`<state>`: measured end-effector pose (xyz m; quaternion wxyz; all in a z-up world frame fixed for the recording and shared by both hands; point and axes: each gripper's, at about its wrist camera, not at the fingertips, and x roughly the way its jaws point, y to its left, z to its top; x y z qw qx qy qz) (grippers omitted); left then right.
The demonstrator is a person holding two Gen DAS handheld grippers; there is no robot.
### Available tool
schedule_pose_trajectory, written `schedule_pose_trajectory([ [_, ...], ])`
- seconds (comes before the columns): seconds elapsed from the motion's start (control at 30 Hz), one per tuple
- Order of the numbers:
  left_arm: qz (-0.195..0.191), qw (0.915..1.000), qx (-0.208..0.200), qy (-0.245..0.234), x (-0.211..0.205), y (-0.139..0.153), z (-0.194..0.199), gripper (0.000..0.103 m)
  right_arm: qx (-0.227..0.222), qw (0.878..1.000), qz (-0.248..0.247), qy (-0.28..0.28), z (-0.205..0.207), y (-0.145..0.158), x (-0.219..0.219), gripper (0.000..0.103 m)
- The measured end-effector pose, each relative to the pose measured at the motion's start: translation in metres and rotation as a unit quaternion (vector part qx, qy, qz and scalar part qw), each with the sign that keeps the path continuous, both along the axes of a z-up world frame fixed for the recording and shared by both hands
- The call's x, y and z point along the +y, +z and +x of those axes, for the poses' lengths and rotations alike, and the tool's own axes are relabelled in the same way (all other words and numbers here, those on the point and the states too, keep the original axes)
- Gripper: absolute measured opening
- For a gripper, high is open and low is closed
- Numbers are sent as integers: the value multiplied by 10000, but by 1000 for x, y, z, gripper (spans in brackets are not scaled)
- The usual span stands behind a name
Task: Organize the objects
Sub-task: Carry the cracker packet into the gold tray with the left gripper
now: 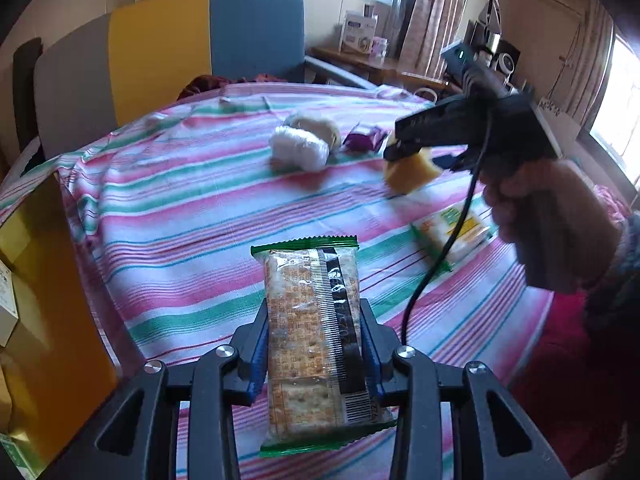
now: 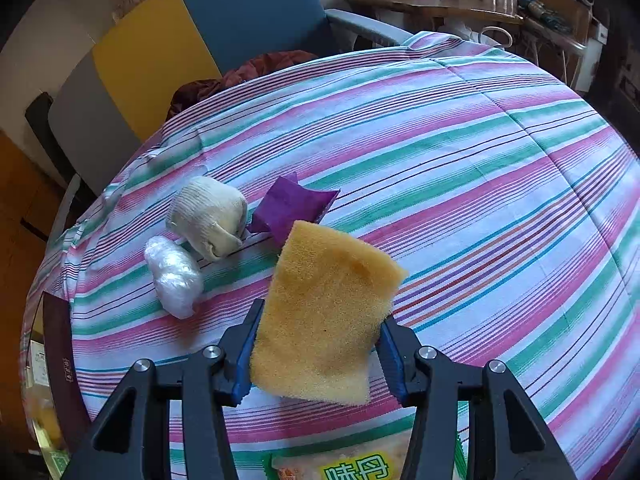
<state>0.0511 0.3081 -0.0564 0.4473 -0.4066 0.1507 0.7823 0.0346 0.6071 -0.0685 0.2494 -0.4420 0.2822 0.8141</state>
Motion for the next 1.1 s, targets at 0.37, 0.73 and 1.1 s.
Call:
schedule_pose_trajectory([
  [0.37,599,9818,-661,1675,-118,44,-69,38,-55,9985,538,92,1,13,-11,52],
  [0.73,-316,9381,-907,3328,-238,-12,-120,38,117,9952,953,176,6,32,-26,52],
  [1.1,-417,9305,-1060,3482,-248,-31,-124,44,337,9904,1317,242,9,49,-35,52],
])
